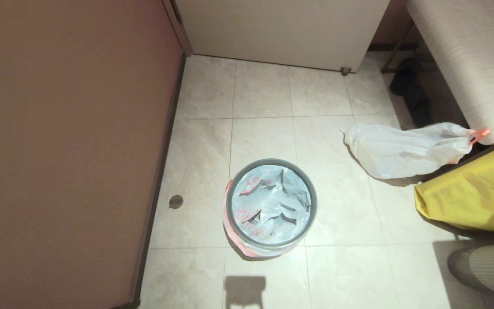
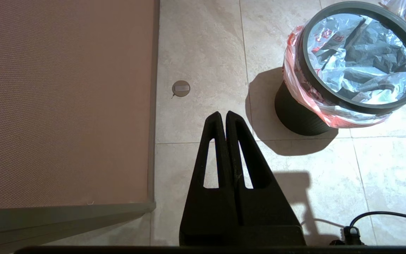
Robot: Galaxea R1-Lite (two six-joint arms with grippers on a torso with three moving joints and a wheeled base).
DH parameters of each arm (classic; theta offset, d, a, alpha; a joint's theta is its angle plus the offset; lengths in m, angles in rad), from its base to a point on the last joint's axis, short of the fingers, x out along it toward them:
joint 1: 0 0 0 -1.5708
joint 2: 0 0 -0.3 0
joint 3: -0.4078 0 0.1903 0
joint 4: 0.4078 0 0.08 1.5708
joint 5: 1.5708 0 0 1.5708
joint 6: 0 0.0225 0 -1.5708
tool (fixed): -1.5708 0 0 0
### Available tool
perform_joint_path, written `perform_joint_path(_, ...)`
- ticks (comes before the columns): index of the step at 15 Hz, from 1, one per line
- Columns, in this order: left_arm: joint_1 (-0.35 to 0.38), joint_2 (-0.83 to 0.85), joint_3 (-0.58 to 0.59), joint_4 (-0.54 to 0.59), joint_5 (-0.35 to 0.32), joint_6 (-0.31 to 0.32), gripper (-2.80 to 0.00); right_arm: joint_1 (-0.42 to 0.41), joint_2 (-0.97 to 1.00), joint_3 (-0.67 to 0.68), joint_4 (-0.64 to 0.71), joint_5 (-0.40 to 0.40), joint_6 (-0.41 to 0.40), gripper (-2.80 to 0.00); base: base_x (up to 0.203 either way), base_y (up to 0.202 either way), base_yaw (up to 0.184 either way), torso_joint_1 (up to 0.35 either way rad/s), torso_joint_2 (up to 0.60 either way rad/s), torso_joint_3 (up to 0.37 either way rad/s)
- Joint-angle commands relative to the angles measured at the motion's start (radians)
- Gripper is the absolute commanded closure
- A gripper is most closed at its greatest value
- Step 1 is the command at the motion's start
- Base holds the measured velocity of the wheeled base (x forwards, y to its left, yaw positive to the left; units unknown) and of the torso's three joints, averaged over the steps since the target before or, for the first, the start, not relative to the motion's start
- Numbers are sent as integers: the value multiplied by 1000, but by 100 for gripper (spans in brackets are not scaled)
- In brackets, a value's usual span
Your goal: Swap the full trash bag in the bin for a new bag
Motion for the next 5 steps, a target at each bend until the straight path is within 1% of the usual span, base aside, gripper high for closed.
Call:
perform_joint_path(1, 0, 2, 0, 0, 0, 0, 0, 0, 2, 0, 1, 0, 0, 0, 0, 0, 0, 0, 0, 0)
perform_joint_path(5, 0, 2, 0, 0, 0, 0, 0, 0, 2, 0, -1, 0, 9, 0, 0, 0, 0, 0, 0, 0)
